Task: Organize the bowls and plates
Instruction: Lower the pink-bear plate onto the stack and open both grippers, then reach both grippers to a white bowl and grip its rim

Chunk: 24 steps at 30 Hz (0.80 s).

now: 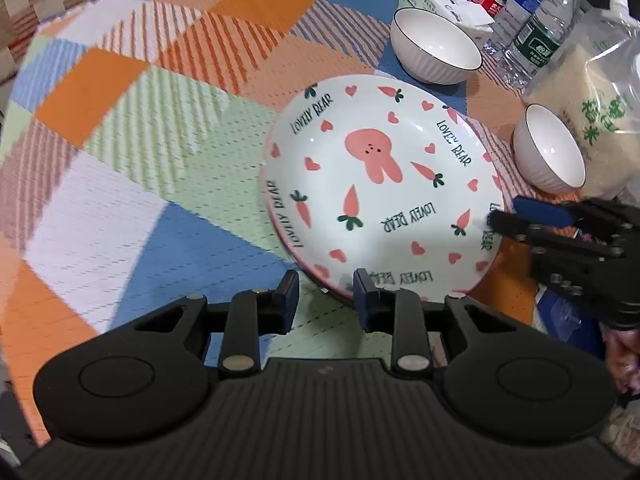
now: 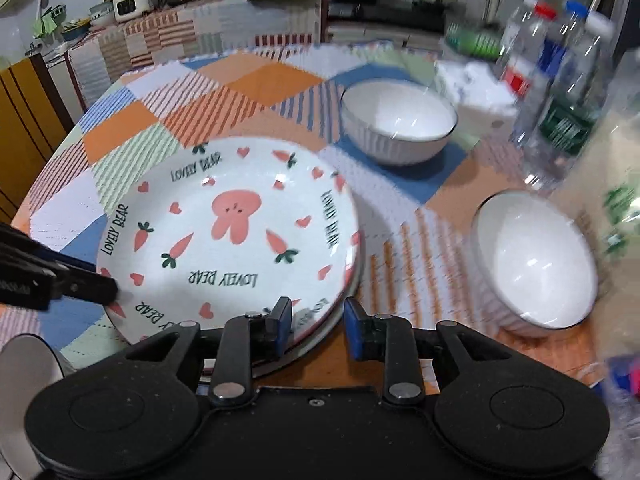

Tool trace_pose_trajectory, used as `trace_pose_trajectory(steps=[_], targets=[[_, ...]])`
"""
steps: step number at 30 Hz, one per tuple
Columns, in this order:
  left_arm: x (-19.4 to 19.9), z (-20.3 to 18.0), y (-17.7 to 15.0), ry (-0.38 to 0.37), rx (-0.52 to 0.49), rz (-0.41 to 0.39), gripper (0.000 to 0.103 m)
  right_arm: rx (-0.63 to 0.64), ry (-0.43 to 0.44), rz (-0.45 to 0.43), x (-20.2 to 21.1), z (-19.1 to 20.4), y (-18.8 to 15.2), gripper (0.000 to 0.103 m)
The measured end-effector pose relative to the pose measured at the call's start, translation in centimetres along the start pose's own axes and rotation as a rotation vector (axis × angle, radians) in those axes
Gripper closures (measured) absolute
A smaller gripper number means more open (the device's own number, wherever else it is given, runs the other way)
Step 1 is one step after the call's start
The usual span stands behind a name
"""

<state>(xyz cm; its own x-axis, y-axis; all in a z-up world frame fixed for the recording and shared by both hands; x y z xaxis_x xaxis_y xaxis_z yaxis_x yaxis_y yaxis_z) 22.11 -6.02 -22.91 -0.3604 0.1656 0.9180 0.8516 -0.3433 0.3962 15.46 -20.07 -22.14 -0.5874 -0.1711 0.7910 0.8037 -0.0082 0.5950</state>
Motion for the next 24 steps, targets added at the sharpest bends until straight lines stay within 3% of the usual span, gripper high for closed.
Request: trace_pose_trajectory(steps=[4,9,11,16,20,24], targets=[[2.9,0.8,-0.3,0.017,-0.027,-0.018,0.072,0.041,0.076,-0.021,3.2,1.2,-0.6,0.062],[6.0,1.7,-1.9,0.041,-0.049,-0.02,0.062,0.117,0.175,0.03,7.0,4.1,-1.9,0.039],[6.8,2.0,-2.6,0.053,-0.057,-0.019,0.053,0.163,0.222,0.052,8.0,5.9,-2.5,0.031],[7.5,3.0,-4.7,0.058,-0.057,0.009,0.047,0.295,0.308,0.1,8.5,10.1,-4.2,0.028],[6.7,4.0,-6.5,0.062,-0.01,0.026,0.047,0.319,0.417,0.184,7.0,12.4,-5.9,0.028],[5.4,5.3,-7.9,0.067,0.059,0.071,0.047,0.302,0.465,0.257,5.3,13.3,-7.3,0.028]])
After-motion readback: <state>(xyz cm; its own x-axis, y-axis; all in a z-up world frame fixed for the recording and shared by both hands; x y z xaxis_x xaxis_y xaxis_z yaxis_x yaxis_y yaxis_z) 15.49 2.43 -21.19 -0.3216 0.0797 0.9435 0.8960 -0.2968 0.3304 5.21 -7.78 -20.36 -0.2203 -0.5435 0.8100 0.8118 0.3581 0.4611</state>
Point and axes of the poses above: each gripper's, at about its wrist camera, not at the fingertips, and x roughly against the way its jaws point, z to its left, y to its top, the point moved 8 cm from there along -x, roughly the way its jaws point, and after that the axes turned 12 degrees about y, right-handed, at the moved point
